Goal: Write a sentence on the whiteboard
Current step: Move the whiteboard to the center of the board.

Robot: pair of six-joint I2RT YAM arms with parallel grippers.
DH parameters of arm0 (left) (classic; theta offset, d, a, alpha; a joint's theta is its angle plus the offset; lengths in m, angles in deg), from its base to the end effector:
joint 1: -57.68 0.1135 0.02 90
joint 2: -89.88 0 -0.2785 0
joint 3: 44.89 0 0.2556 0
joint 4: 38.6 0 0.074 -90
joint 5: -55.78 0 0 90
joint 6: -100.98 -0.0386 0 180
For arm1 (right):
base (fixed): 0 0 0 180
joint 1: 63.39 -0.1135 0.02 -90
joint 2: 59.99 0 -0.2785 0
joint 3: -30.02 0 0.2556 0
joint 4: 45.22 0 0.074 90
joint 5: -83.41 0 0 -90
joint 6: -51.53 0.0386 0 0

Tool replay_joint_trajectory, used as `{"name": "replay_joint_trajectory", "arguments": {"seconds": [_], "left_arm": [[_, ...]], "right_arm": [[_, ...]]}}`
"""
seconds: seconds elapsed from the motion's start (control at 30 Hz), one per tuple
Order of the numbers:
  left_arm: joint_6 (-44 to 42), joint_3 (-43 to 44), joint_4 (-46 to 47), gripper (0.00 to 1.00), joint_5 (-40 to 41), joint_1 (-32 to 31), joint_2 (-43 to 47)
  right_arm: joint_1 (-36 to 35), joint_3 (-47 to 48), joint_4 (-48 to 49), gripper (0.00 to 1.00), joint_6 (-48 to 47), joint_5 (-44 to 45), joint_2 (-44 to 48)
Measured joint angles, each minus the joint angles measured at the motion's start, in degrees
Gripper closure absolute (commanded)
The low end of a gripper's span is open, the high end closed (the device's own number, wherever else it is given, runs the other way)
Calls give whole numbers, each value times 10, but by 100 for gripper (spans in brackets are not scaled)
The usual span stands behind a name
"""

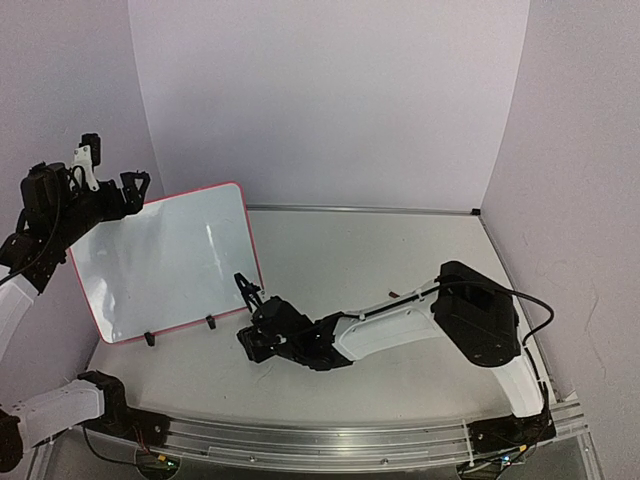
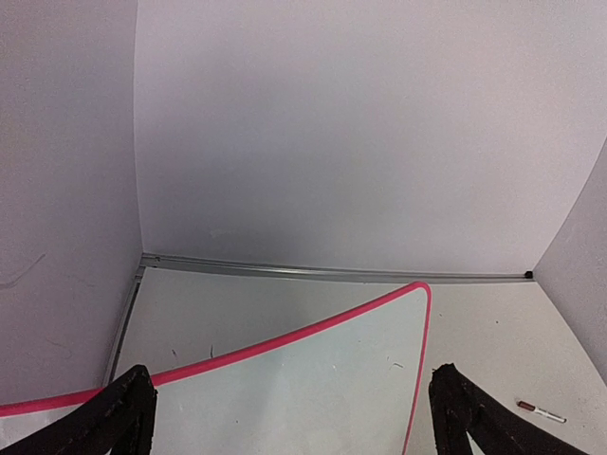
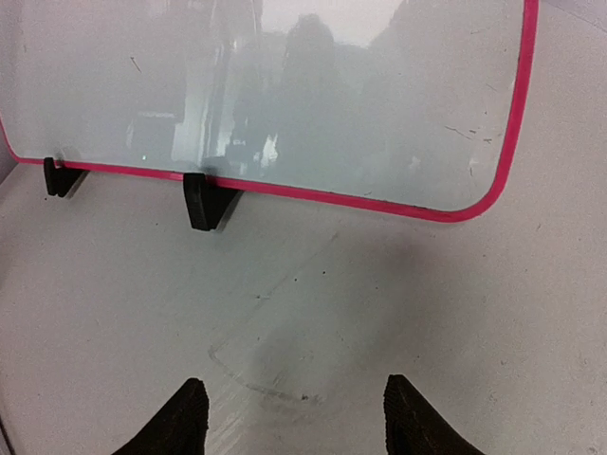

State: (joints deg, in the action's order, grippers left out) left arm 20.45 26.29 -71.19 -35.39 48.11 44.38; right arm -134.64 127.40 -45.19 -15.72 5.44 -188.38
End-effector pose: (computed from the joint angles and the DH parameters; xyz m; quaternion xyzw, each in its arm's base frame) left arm 0.1645 -0.0285 0.4094 0.0074 0.7484 -0.1172 0.6528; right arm 0.1709 0.4783 0.1426 -0.3084 0.8103 0.2961 0.4008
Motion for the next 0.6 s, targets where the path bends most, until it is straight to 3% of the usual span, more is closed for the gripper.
{"name": "replay_joint_trajectory", "arguments": {"seconds": [0.6], "left_arm": [[0, 0, -20, 0, 0, 0, -25]], "right_arm": [[-6, 253, -23, 49, -66, 5, -201]]}}
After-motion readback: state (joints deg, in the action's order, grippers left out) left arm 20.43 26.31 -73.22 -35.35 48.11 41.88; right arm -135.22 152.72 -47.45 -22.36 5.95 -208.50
